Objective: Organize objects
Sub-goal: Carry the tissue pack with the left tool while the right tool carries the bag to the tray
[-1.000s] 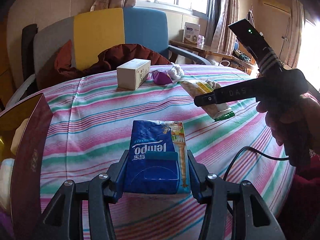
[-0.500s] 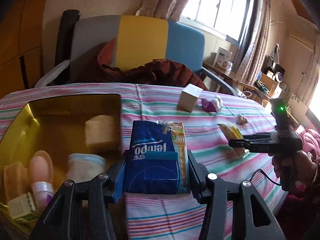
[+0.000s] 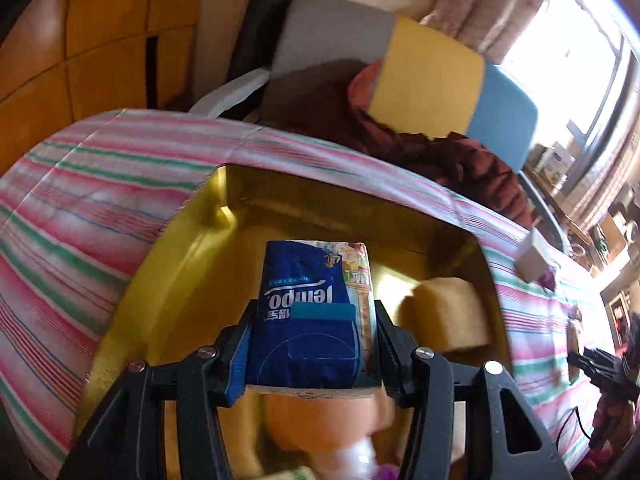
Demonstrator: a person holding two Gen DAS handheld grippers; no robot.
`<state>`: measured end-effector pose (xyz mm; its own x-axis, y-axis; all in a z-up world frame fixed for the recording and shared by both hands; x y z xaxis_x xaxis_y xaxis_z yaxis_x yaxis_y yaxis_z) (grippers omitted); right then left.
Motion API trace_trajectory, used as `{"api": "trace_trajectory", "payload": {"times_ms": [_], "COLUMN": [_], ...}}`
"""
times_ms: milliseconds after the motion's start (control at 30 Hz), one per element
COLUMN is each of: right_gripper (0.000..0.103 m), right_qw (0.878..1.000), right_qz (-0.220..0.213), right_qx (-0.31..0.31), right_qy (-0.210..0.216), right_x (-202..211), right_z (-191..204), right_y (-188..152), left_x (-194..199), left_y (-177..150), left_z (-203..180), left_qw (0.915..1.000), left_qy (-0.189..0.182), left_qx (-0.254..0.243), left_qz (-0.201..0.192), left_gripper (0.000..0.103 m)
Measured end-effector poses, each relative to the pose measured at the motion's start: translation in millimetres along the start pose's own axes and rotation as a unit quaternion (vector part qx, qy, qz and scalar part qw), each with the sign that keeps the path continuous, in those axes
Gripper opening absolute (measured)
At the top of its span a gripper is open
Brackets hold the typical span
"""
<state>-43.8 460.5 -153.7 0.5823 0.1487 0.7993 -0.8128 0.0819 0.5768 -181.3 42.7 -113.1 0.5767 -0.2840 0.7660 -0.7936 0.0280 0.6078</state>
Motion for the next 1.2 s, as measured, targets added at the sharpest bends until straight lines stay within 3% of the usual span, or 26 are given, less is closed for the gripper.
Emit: {"api": "trace_trajectory", "payload": {"times_ms": [167,400,500,700,833,967,1200], "right_gripper": [0.042,0.042,0.042,0.042,0.042,0.042,0.042], "right_qw": [1.0,0.999,0.998,0.994,0.991,0.988,0.985], "right_qz": [0.004,-0.007,-0.012,-0.007,0.008,0.02,0.055], "right_qx": [-0.003,0.021,0.026,0.041,0.058,0.085,0.107], "right_qy": [0.002,0.038,0.062,0.103,0.118,0.125,0.125], "right_x": [6,19,22,19,7,-5,-48], "right_z": [13,65,91,144,185,226,292], "right_y": [4,14,18,25,32,44,86], "left_x": [-21,-33,-24,15,25,35,47], "left_y": [3,8,6,-10,-39,-60,-75], "left_z": [34,52,57,55,43,23,6], "left_qw": [0.9985,0.996,0.9968,0.996,0.9946,0.9938,0.9915], "left_qy": [0.029,0.068,0.067,0.048,0.018,-0.004,0.003], "left_qx": [0.013,0.005,0.015,0.07,0.091,0.085,0.082], "left_qz": [0.045,0.057,0.042,-0.028,-0.045,-0.072,-0.101], "left_gripper": [0.053,0.056,0.065,0.065,0.065,0.065,0.065]}}
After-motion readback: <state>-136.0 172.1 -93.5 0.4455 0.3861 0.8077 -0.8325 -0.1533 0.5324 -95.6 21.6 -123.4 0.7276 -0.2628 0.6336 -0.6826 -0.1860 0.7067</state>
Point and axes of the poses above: each gripper's, at about its wrist camera, not at the fingertips, and x roughly against the way its jaws point, z to its left, y to its top, the point moved 7 cm from there along -x, roughly the way its jaws point, and after that the axes turned 2 degrees about -x, right-handed, at the moved point
